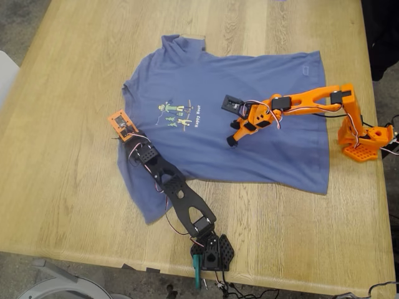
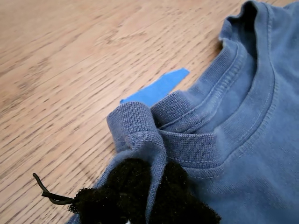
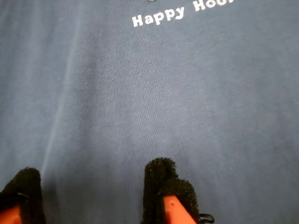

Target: Fold a T-shirt

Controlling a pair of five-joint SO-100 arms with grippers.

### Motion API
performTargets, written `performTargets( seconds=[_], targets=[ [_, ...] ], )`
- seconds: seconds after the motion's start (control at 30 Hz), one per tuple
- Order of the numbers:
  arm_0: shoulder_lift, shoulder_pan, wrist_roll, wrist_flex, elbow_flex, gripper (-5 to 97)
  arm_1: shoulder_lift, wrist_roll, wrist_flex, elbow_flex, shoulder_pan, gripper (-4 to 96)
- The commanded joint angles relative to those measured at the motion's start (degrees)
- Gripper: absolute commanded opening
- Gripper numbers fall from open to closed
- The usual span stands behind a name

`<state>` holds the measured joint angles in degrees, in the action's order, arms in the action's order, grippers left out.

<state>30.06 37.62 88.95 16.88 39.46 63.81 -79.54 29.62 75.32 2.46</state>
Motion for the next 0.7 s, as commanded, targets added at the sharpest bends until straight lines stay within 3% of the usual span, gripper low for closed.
performTargets(
  seconds=[0.0,0.37,0.47,0.57,0.67],
  targets=[
    [3.4,-2.4,1.2,0.6,-6.0,0,-1.5,-0.4,-0.1,-5.9,-0.9,31.9],
    [9.3,-4.8,1.6,7.1,-6.0,0,-16.6,-0.4,4.2,-22.1,-3.2,31.1],
    [11.6,-5.7,1.8,9.2,-6.0,0,-29.3,-0.4,12.0,-42.0,-3.1,31.1],
    [14.0,-6.5,1.8,11.3,-6.0,0,-50.6,-0.3,27.2,-78.6,-2.3,30.9],
    [16.4,-7.3,2.0,13.6,-6.0,0,-53.8,-0.1,30.9,-82.8,-1.6,28.5]
  ],
)
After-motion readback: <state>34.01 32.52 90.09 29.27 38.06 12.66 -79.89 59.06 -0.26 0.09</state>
